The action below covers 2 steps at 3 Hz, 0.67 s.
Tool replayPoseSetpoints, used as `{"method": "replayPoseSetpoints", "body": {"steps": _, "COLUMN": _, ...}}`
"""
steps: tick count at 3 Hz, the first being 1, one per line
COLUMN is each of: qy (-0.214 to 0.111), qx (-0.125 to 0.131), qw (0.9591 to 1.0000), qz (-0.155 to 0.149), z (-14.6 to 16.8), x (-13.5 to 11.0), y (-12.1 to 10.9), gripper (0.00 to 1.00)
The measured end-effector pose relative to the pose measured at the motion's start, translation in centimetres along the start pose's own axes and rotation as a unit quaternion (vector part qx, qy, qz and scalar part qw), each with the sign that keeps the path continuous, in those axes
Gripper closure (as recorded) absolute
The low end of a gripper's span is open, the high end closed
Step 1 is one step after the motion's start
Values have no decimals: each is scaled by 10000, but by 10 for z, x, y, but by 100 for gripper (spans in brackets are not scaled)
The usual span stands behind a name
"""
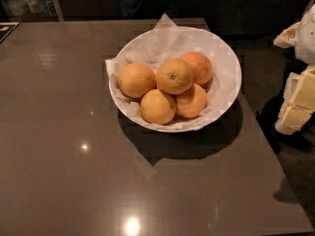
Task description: Pick orange from white bowl
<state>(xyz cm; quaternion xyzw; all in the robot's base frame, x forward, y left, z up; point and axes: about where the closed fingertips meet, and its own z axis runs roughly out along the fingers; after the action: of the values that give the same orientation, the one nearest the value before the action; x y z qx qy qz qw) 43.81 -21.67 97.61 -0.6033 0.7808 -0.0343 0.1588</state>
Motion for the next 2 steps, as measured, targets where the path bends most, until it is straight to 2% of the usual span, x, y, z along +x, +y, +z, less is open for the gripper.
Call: {"method": "replayPoseSetpoints", "body": {"steps": 2, "qy": 14, "qx": 33, "qw": 9999, "qz": -112, "z": -2, "x": -9, "y": -3, "gripper": 0}}
